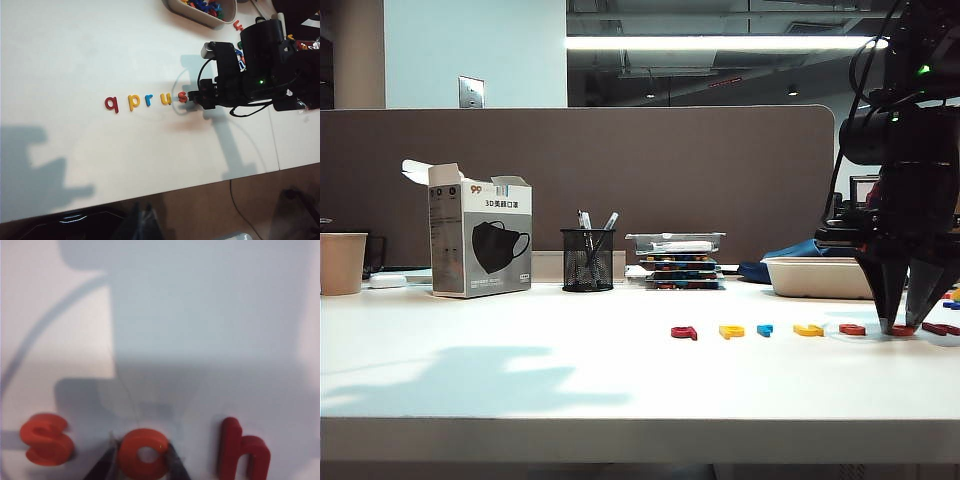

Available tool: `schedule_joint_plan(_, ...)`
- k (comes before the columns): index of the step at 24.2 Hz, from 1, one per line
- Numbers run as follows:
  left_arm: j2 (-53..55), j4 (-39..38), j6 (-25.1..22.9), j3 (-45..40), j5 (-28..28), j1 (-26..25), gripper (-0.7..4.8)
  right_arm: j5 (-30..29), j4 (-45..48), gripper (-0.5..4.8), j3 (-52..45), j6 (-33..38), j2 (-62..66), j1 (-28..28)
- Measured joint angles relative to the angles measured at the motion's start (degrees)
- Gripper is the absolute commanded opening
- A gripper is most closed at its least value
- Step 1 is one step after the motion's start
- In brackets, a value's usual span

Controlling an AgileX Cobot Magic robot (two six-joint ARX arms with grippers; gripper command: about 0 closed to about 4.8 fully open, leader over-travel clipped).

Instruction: Select the appropriate letters from the row of letter magnets placed on the table to arrange into the word "cup".

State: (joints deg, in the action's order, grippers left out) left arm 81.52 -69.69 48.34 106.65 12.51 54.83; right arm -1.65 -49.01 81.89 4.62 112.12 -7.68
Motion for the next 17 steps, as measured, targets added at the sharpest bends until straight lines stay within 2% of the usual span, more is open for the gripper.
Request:
schedule_joint_plan(9, 0.0, 0.0, 0.0, 0.0, 0.0, 0.0, -0.05, 0.0, -0.9, 1.06, 1.5, 0.0, -0.1, 0.0)
schedule_joint_plan(17, 0.0, 0.0, 0.0, 0.0, 0.0, 0.0, -0.05, -1.2, -2.5, 1.06, 1.7, 0.6, -6.6, 0.0)
